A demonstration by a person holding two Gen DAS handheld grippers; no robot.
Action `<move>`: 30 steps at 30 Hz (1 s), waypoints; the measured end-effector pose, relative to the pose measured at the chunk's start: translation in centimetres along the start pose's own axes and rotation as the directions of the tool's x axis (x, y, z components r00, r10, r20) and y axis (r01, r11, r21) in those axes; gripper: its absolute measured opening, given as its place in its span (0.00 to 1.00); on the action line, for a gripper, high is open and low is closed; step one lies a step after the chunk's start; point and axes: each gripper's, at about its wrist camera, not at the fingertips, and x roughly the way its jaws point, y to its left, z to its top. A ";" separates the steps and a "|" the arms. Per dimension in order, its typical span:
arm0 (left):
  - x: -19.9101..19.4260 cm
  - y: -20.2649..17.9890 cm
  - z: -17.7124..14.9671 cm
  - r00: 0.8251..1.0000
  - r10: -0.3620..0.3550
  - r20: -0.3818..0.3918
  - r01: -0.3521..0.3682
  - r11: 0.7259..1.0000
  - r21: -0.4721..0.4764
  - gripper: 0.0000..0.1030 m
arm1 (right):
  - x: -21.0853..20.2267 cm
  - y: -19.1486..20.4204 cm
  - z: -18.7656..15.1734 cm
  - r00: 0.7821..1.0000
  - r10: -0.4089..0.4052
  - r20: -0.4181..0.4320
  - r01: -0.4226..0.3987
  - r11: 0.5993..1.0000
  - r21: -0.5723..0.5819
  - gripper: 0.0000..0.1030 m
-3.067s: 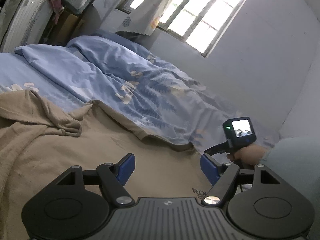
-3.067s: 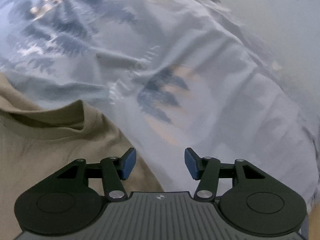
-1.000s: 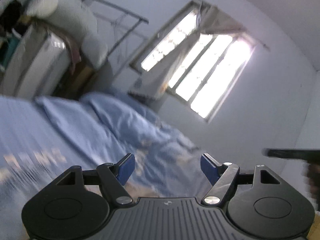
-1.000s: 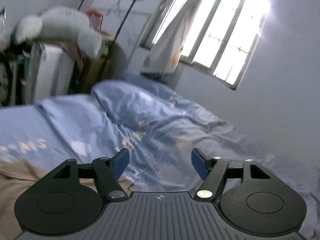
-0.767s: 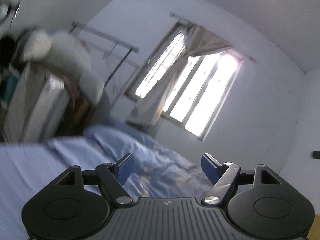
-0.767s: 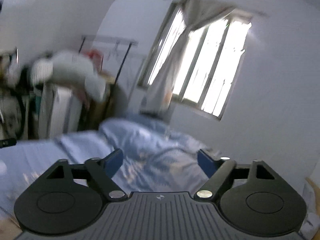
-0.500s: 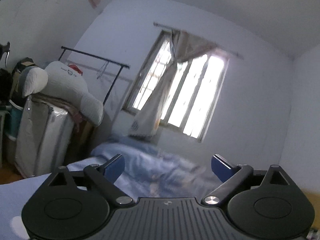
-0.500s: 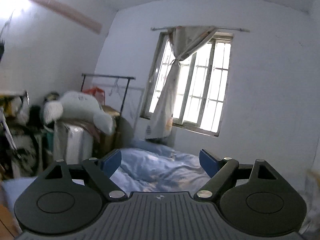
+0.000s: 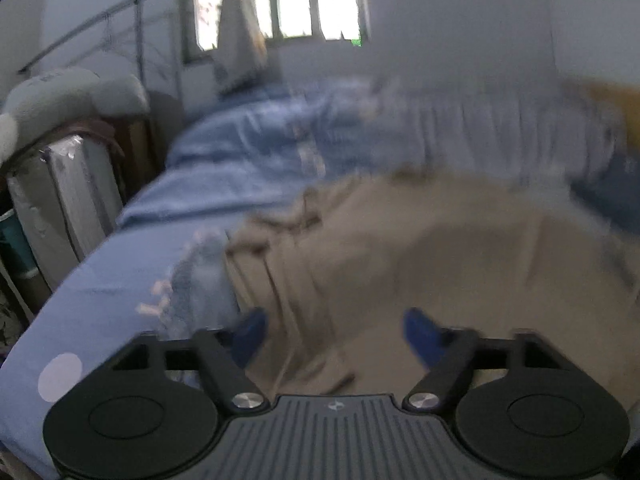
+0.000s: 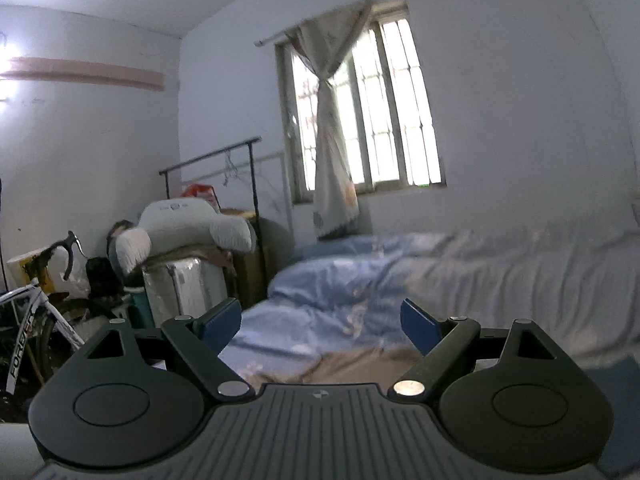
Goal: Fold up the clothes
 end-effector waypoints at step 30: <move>-4.3 18.0 6.1 0.902 0.354 0.245 -0.320 0.932 -0.170 0.03 | 3.6 -3.9 -7.0 0.989 -0.007 -0.151 0.023 0.994 0.104 0.85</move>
